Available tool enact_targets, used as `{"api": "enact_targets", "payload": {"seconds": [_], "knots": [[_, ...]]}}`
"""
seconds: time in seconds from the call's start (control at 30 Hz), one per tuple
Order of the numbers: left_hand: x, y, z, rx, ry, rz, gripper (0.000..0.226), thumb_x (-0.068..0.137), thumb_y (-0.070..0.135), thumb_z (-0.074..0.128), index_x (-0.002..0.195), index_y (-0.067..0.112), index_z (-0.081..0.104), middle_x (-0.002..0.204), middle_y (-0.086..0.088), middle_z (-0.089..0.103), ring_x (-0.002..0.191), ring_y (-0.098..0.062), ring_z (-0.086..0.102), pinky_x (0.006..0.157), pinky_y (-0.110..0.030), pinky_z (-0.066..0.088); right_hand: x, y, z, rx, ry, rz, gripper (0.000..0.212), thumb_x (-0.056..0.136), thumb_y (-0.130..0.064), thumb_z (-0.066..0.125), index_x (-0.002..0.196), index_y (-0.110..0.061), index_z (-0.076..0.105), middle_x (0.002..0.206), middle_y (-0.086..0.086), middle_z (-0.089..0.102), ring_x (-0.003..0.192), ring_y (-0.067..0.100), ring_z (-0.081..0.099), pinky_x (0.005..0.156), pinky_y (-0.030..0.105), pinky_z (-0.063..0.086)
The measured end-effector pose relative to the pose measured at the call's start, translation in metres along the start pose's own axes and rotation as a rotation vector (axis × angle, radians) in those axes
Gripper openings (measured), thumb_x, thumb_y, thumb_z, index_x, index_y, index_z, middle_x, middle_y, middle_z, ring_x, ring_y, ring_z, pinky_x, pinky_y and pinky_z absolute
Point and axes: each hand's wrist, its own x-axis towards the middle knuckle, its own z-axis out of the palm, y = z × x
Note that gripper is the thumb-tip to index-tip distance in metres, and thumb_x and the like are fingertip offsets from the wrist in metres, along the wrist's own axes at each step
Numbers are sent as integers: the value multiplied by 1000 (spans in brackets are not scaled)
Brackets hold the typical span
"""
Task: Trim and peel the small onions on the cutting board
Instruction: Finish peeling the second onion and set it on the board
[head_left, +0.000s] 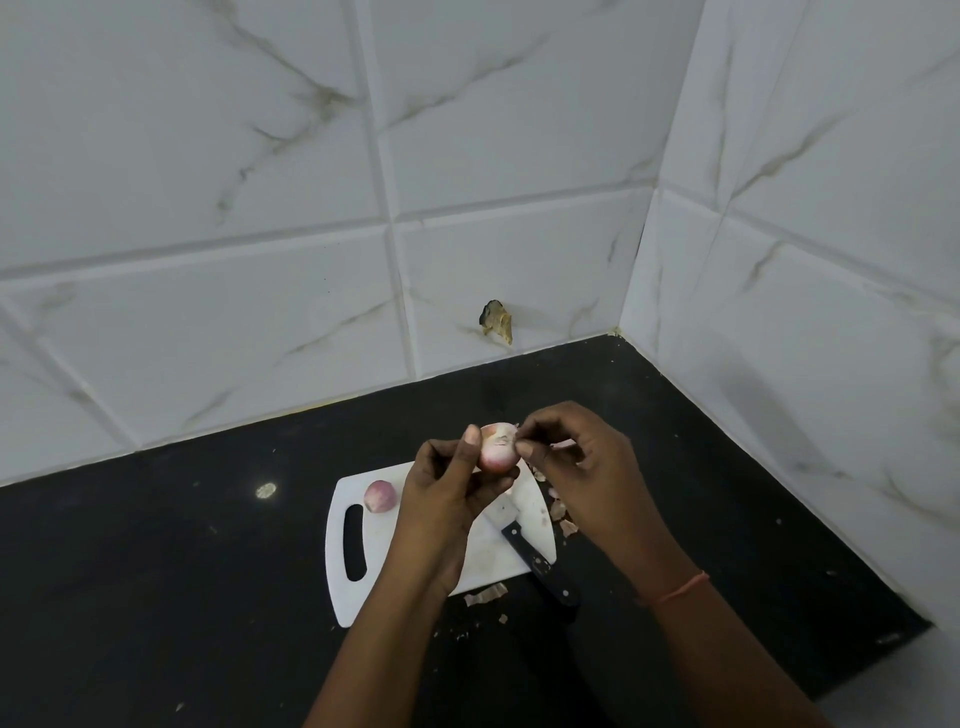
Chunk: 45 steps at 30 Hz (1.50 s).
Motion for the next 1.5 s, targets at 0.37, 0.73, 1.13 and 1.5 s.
{"api": "enact_targets", "payload": {"seconds": [0.37, 0.73, 1.13, 1.5], "knots": [[-5, 4, 2, -93, -66, -122, 46, 84, 30, 64, 120, 2, 63, 114, -18, 73, 104, -32, 72, 80, -29, 61, 5, 4, 6, -178, -43, -99, 11, 95, -3, 52, 96, -14, 55, 92, -12, 50, 95, 3, 51, 77, 7, 42], [-2, 1, 10, -417, -28, -368, 27, 102, 14, 50, 113, -8, 62, 116, -32, 67, 104, -39, 71, 81, -39, 61, -2, 20, 3, -63, -63, -9, 11, 98, -8, 44, 97, -16, 52, 96, -5, 53, 89, 10, 56, 74, 25, 52], [2, 0, 7, -388, -83, -258, 34, 103, 5, 38, 132, -4, 55, 128, -28, 63, 115, -39, 65, 96, -45, 53, -5, 13, 11, 110, 139, 135, 21, 99, -14, 52, 110, -20, 69, 106, -9, 69, 98, 9, 66, 82, 26, 54], [2, 5, -1, -113, -117, -153, 29, 98, 15, 52, 120, 1, 65, 117, -18, 72, 106, -31, 72, 88, -32, 60, 10, 8, -5, -67, -67, -89, 14, 83, -4, 71, 87, -16, 67, 91, -11, 63, 90, 4, 60, 74, 8, 46]]}}
